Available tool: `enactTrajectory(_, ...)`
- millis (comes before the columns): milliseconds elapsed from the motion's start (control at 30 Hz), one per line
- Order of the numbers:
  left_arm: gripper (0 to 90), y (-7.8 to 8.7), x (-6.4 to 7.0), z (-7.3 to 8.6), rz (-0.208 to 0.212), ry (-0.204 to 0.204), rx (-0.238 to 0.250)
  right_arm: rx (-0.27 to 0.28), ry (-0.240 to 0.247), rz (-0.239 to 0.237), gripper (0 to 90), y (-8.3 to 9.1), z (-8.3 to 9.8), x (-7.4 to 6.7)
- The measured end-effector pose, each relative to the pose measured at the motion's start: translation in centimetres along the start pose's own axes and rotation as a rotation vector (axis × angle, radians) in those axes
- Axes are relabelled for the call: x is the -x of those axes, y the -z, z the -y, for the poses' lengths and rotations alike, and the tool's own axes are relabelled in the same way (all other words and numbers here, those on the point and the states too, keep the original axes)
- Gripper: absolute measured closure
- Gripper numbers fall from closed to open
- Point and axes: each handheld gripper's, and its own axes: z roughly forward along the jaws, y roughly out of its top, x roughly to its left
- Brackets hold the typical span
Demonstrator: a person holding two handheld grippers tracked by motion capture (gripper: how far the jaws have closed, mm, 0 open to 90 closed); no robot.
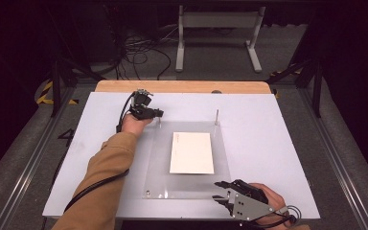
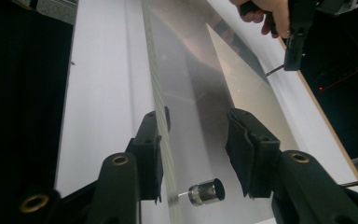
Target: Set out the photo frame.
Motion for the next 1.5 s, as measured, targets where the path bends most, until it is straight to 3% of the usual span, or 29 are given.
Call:
enactTrajectory(67,83.9,0.0,0.1,0.0,-0.010,-0.012,0.006,0.003,0.002,0.004,59.7,0.1,-0.2,0.2)
enactTrajectory(100,82.6,0.0,0.1,0.1,-0.034,-0.030,0.004,0.004,0.002,0.006,60.1,0.2,-0.2,0.3)
enactTrajectory(167,70.9,0.2,0.3,0.1,-0.066,-0.048,0.012,0.004,0.007,0.010,61.1,0.3,-0.4,0.4)
enactTrajectory(200,66.6,0.5,0.3,0.2,-0.059,-0.052,0.027,0.006,0.010,0.012,61.3,0.4,-0.5,0.5)
enactTrajectory(267,57.2,1.2,0.4,0.4,-0.072,-0.061,0.046,0.009,0.003,0.013,61.8,0.5,-0.6,0.7)
enactTrajectory(333,53.7,2.1,0.5,0.6,-0.102,-0.104,0.047,0.021,-0.006,0.016,62.6,0.8,-0.7,1.1)
enactTrajectory(433,48.2,3.7,0.4,1.3,-0.093,-0.111,0.067,0.041,-0.022,0.022,64.0,1.1,-0.9,1.9)
enactTrajectory(467,47.5,4.2,0.5,1.5,-0.085,-0.099,0.077,0.047,-0.029,0.023,64.4,1.3,-1.0,2.2)
enactTrajectory(800,41.7,7.6,2.0,5.9,-0.054,-0.134,0.152,0.072,-0.087,0.002,66.0,2.2,-2.3,5.2)
enactTrajectory(967,39.7,9.5,2.4,8.8,-0.010,-0.097,0.209,0.091,-0.100,-0.001,66.4,2.5,-2.8,6.7)
enactTrajectory(1067,39.8,10.3,2.6,10.0,-0.033,-0.122,0.216,0.105,-0.112,0.001,66.5,2.6,-3.1,7.5)
enactTrajectory(1133,39.5,10.7,3.1,11.0,-0.041,-0.114,0.225,0.113,-0.123,0.003,66.6,2.7,-3.2,8.0)
enactTrajectory(1167,38.9,11.0,3.2,11.4,-0.056,-0.137,0.219,0.119,-0.127,0.002,66.7,2.8,-3.3,8.5)
enactTrajectory(1333,37.1,11.8,4.2,13.2,-0.105,-0.173,0.245,0.125,-0.138,0.013,67.3,3.0,-3.9,10.0)
enactTrajectory(1367,37.0,11.9,4.2,13.4,-0.106,-0.188,0.245,0.124,-0.142,0.016,67.5,3.0,-4.0,10.4)
enactTrajectory(1500,36.4,12.0,4.3,13.8,-0.103,-0.183,0.252,0.124,-0.161,0.015,67.7,3.1,-4.4,11.5)
